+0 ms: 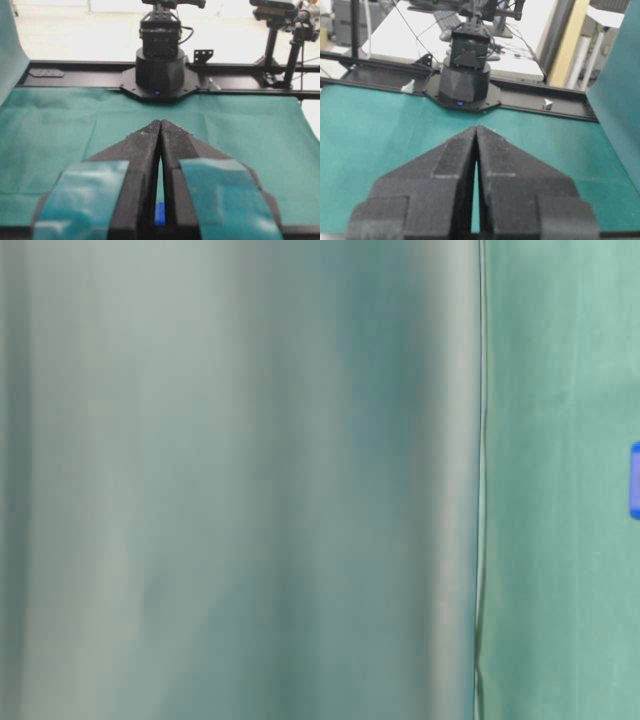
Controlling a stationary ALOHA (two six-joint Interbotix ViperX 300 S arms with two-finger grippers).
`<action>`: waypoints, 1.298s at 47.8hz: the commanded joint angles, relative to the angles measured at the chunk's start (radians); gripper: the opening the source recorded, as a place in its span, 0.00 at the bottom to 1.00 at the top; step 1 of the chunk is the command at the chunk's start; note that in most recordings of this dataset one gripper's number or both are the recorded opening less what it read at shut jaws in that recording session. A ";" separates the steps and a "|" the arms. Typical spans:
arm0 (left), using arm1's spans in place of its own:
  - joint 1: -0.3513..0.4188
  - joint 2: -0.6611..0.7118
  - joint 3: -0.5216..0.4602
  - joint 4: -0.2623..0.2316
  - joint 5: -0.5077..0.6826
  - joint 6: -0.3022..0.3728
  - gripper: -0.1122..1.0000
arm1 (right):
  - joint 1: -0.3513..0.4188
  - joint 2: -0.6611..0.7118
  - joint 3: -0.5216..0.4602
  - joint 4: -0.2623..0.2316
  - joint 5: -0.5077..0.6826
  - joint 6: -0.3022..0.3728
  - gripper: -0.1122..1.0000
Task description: Handover the blue block to the right arm after grasping it with the left arm, then place it in the designated position.
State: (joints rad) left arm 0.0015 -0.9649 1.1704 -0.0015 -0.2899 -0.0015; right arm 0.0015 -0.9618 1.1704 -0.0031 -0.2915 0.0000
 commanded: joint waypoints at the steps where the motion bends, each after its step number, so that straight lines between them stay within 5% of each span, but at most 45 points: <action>1: -0.003 0.009 -0.029 -0.002 0.025 -0.009 0.11 | -0.003 0.008 -0.014 0.009 0.008 0.011 0.10; 9: -0.003 0.015 -0.040 -0.002 0.051 -0.011 0.11 | -0.005 0.008 -0.046 0.012 0.123 0.031 0.10; 29: -0.003 0.015 -0.044 -0.002 0.054 -0.009 0.12 | -0.005 0.011 -0.060 0.012 0.141 0.037 0.10; 36: -0.003 0.015 -0.044 -0.002 0.054 -0.011 0.31 | -0.005 0.009 -0.064 0.012 0.146 0.038 0.11; 39: -0.003 0.015 -0.044 -0.002 0.054 -0.011 0.46 | -0.006 0.011 -0.066 0.017 0.152 0.040 0.19; 49: -0.003 0.015 -0.048 -0.002 0.084 -0.011 0.95 | -0.008 0.011 -0.071 0.032 0.156 0.046 0.74; 54: -0.003 0.015 -0.049 -0.002 0.100 -0.012 1.00 | -0.012 0.011 -0.071 0.032 0.158 0.048 0.93; 62: -0.003 0.017 -0.058 -0.002 0.104 -0.012 1.00 | -0.015 0.011 -0.071 0.032 0.155 0.048 0.94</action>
State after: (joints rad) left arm 0.0015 -0.9572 1.1428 -0.0015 -0.1810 -0.0153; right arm -0.0107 -0.9572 1.1259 0.0261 -0.1304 0.0460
